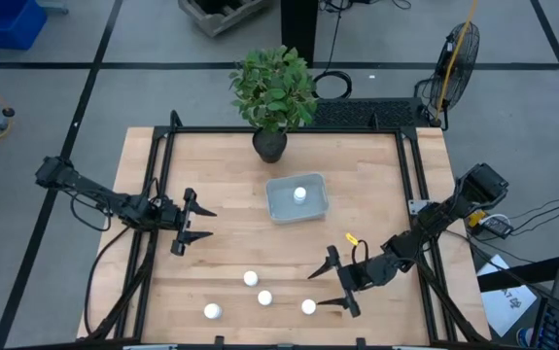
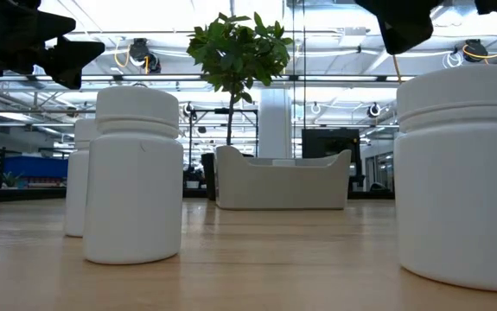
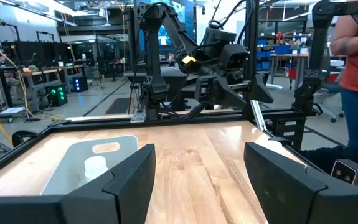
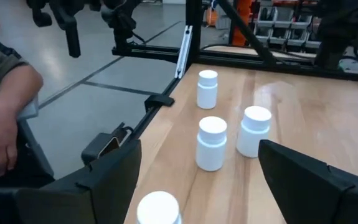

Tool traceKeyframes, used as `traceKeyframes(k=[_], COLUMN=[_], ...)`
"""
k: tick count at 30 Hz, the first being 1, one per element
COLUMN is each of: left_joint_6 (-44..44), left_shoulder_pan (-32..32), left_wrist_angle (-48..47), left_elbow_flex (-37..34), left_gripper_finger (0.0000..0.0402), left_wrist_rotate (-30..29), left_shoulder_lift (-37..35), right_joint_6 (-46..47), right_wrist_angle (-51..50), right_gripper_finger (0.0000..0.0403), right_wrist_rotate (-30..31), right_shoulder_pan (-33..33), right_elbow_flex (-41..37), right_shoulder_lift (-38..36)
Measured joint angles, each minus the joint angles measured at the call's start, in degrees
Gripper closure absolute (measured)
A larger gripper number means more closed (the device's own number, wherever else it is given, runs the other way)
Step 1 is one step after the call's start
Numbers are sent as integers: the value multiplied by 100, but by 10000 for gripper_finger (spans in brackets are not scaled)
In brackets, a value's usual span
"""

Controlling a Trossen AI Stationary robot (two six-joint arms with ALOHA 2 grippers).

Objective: Pick and place pill bottles into a basket
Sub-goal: Put the white pill bottle into the gray bin

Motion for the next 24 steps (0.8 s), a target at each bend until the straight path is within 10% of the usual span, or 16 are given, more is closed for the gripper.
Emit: traceKeyframes(k=[24], left_joint_6=[1], left_shoulder_pan=[-1], left_wrist_angle=[2], left_elbow_flex=[0], left_gripper_finger=[151], left_wrist_rotate=[2], left_shoulder_lift=[0], right_joint_6=[-281], right_wrist_angle=[-107], right_gripper_finger=[89], right_wrist_rotate=[-35], right_shoulder_pan=[260], right_elbow_flex=[728], right_shoulder_lift=[766])
